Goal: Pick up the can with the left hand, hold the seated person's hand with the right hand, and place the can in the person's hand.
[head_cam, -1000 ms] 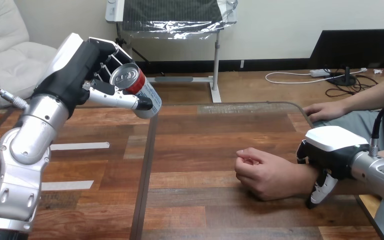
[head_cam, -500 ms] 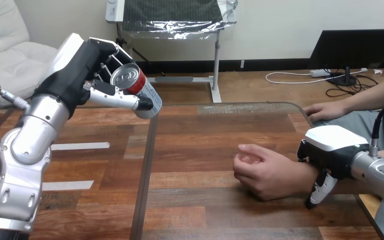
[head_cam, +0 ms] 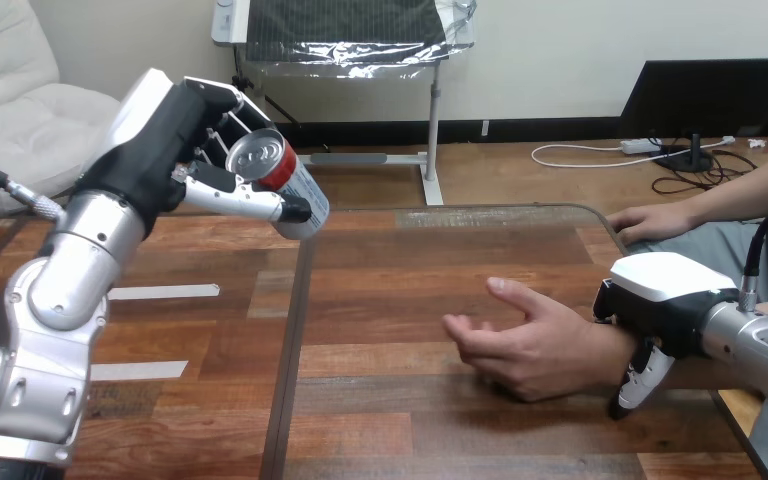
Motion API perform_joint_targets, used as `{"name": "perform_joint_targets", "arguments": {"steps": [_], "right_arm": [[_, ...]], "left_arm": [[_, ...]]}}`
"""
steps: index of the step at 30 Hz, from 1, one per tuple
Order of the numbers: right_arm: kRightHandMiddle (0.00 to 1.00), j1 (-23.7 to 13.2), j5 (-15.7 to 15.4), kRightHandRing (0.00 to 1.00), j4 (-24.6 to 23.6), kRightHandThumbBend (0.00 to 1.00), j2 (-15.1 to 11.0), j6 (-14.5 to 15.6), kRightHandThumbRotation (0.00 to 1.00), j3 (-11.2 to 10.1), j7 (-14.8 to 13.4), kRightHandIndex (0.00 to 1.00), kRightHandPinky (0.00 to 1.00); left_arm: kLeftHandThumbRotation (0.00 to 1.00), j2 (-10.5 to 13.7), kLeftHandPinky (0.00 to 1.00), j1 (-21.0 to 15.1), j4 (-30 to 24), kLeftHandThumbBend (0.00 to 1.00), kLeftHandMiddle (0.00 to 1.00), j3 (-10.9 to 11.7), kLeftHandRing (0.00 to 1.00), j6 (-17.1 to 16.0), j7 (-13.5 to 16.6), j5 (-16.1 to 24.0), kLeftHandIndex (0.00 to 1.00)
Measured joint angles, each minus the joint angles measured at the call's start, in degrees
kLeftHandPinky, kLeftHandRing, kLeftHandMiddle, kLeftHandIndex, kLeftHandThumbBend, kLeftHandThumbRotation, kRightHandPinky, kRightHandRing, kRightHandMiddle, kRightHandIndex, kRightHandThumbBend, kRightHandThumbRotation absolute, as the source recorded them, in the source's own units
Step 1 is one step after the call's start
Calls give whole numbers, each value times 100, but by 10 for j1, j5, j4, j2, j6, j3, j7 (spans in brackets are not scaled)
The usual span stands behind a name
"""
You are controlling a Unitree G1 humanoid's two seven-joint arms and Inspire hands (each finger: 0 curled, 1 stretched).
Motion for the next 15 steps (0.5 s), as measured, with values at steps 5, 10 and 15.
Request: {"name": "perform_joint_targets", "arguments": {"steps": [5,10,15], "right_arm": [[27,1,15,20,-7,78,-2,-1,9,-4,5,30,14],[27,1,29,20,-14,78,-3,-3,9,-11,7,30,15],[29,1,41,22,-24,78,-4,-3,9,-20,12,31,16]], "left_arm": [[0,-3,25,0,4,71,37,-5,31,0,0,0,41],[0,-9,25,0,11,71,37,-10,32,0,0,1,41],[0,-18,27,0,25,70,37,-16,33,-4,1,1,42]]}}
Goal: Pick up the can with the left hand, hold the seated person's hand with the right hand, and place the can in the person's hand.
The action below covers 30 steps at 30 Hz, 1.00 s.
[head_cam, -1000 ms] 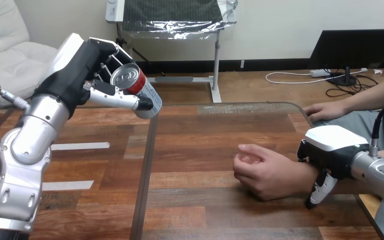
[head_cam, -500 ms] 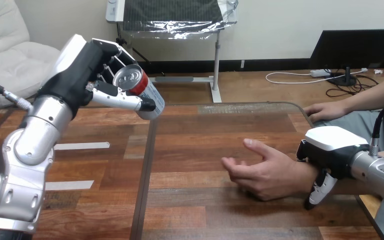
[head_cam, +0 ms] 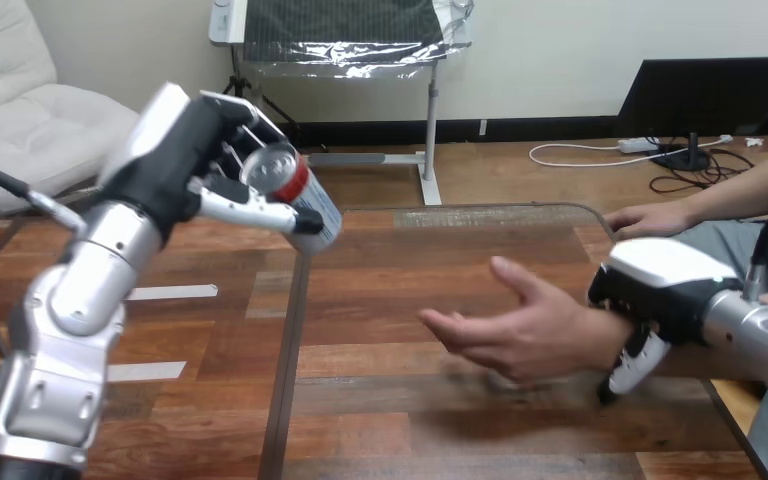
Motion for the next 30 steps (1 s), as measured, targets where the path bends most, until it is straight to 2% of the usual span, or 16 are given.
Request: {"name": "perform_joint_targets", "arguments": {"steps": [17,30], "right_arm": [[33,1,34,26,-45,79,-1,19,13,-18,25,34,22],[34,1,45,28,-80,79,0,33,14,-21,36,35,25]], "left_arm": [[0,-28,30,-5,93,71,39,-26,36,-52,3,0,43],[0,-53,31,-23,182,72,40,-41,36,-91,16,1,44]]}}
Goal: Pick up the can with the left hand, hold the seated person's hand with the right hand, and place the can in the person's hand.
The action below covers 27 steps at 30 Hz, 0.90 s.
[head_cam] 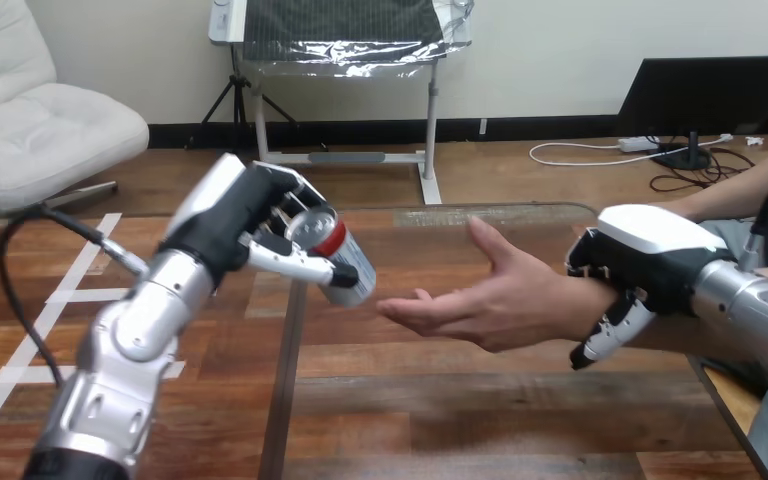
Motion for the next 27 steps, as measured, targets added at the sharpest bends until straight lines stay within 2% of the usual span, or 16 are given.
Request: {"name": "perform_joint_targets", "arguments": {"steps": [12,27], "right_arm": [[34,0,4,28,-14,81,5,10,17,0,9,36,24],[37,0,18,32,-26,83,13,13,16,0,20,40,28]], "left_arm": [[0,-22,27,-28,74,71,38,-11,32,-34,11,2,44],[0,-54,20,-67,153,71,34,-13,27,-53,27,4,43]]}}
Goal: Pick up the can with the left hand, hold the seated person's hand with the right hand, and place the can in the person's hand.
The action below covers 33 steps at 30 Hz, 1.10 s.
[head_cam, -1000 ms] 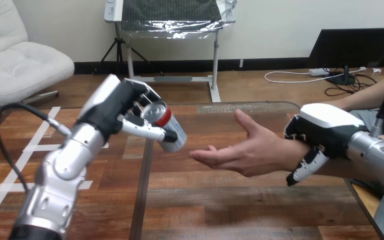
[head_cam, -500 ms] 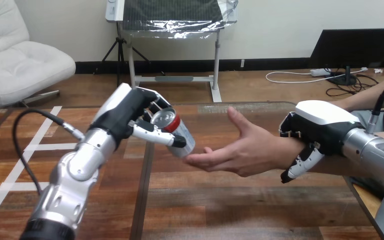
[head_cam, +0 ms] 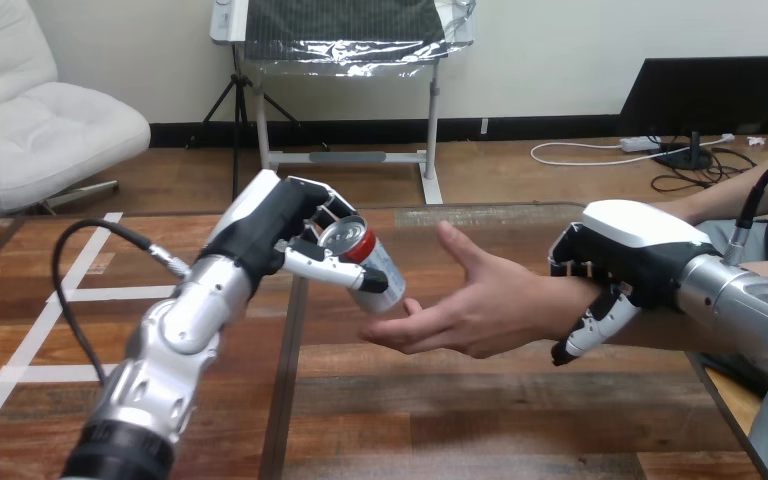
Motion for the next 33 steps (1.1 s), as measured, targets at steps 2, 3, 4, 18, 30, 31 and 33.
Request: {"name": "perform_joint_targets", "arguments": {"steps": [2,3,4,18,30,31,33], "right_arm": [[38,0,1,32,-1,84,2,1,16,0,0,40,28],[38,0,1,32,-2,84,3,2,16,0,0,40,28],[38,-1,1,32,-2,84,5,4,16,0,0,41,28],[43,-1,1,38,-20,84,20,28,14,0,1,44,33],[46,-1,1,41,-39,83,33,51,16,0,4,46,36],[46,-1,1,41,-40,83,34,53,16,0,4,46,36],[47,-1,1,42,-42,83,34,56,17,0,6,47,37]], "left_arm": [[0,-4,20,-5,11,71,33,0,27,-4,2,1,43],[0,-6,20,-8,16,71,33,-1,27,-6,3,1,43],[0,-8,20,-11,22,71,33,-1,27,-9,4,2,43],[0,-36,21,-52,94,71,35,-17,28,-33,22,16,43],[0,-58,21,-86,148,72,35,-20,28,-51,35,18,44],[0,-59,21,-90,152,72,35,-20,28,-51,36,18,44],[0,-61,20,-96,158,72,35,-20,28,-51,38,18,44]]}}
